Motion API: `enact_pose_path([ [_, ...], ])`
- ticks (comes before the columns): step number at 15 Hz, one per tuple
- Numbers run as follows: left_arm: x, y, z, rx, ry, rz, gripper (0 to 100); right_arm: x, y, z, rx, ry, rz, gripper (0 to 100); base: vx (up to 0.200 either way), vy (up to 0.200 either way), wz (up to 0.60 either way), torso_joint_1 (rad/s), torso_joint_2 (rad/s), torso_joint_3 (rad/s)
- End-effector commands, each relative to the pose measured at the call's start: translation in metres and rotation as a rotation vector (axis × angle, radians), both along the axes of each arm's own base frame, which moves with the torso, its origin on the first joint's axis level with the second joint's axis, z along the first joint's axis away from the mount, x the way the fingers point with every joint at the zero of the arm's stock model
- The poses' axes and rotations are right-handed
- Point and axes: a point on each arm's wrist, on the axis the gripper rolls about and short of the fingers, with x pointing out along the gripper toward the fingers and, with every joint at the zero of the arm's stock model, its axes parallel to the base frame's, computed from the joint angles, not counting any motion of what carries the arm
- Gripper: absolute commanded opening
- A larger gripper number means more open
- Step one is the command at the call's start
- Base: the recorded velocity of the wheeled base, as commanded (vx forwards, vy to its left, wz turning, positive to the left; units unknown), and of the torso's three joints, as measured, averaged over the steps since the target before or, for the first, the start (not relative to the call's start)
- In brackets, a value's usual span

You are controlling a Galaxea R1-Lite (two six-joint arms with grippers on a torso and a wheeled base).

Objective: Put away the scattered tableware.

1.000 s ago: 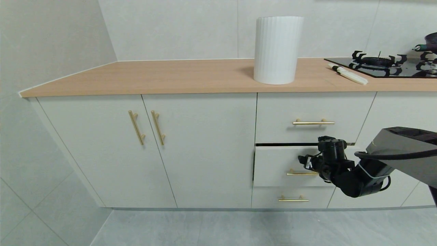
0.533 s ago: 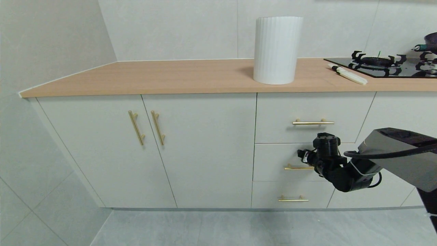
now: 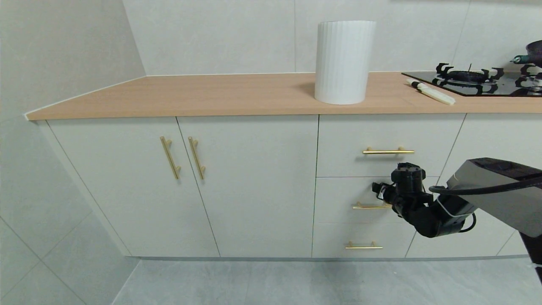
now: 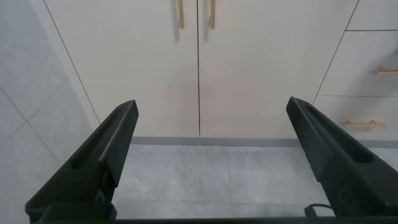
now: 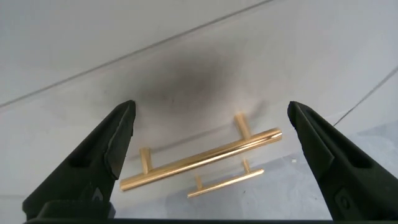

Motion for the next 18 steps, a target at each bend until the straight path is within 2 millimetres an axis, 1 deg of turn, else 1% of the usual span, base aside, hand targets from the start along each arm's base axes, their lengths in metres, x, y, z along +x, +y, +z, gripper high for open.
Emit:
enact_pose_path([
  [1, 0.000, 0.000, 0.000, 0.000, -0.001, 0.000, 100, -0.049, -0.004, 0.057, 0.011, -0.017, 0.046, 100, 0.000, 0.000, 0.00, 0.000, 0.00, 0.000],
  [2, 0.000, 0.000, 0.000, 0.000, -0.001, 0.000, 100, -0.066, -0.007, 0.075, 0.019, -0.031, 0.073, 100, 0.000, 0.000, 0.00, 0.000, 0.00, 0.000],
  [3, 0.000, 0.000, 0.000, 0.000, -0.001, 0.000, 100, -0.101, -0.013, 0.109, 0.034, -0.076, 0.131, 100, 0.000, 0.000, 0.00, 0.000, 0.00, 0.000],
  [4, 0.000, 0.000, 0.000, 0.000, -0.001, 0.000, 100, -0.113, -0.016, 0.120, 0.018, -0.090, 0.136, 100, 0.000, 0.000, 0.00, 0.000, 0.00, 0.000],
  [5, 0.000, 0.000, 0.000, 0.000, -0.001, 0.000, 100, -0.152, -0.023, 0.147, -0.034, -0.141, 0.147, 100, 0.000, 0.000, 0.00, 0.000, 0.00, 0.000],
  [6, 0.000, 0.000, 0.000, 0.000, -0.001, 0.000, 100, -0.180, -0.029, 0.164, -0.058, -0.189, 0.138, 100, 0.000, 0.000, 0.00, 0.000, 0.00, 0.000],
  [7, 0.000, 0.000, 0.000, 0.000, 0.000, 0.000, 100, -0.204, -0.034, 0.175, -0.079, -0.231, 0.138, 100, 0.000, 0.000, 0.00, 0.000, 0.00, 0.000],
  [8, 0.000, 0.000, 0.000, 0.000, -0.001, 0.000, 100, -0.240, -0.042, 0.188, -0.118, -0.297, 0.133, 100, 0.000, 0.000, 0.00, 0.000, 0.00, 0.000],
  [11, 0.000, 0.000, 0.000, 0.000, 0.000, 0.000, 100, -0.325, -0.061, 0.211, -0.246, -0.417, 0.087, 100, 0.000, 0.000, 0.00, 0.000, 0.00, 0.000],
  [14, 0.000, 0.000, 0.000, 0.000, 0.000, 0.000, 100, -0.400, -0.075, 0.226, -0.288, -0.434, 0.087, 100, 0.000, 0.000, 0.00, 0.000, 0.00, 0.000],
  [16, 0.000, 0.000, 0.000, 0.000, 0.000, 0.000, 100, -0.437, -0.081, 0.225, -0.294, -0.429, 0.063, 100, 0.000, 0.000, 0.00, 0.000, 0.00, 0.000],
  [18, 0.000, 0.000, 0.000, 0.000, 0.000, 0.000, 100, -0.463, -0.083, 0.216, -0.315, -0.462, 0.003, 100, 0.000, 0.000, 0.00, 0.000, 0.00, 0.000],
])
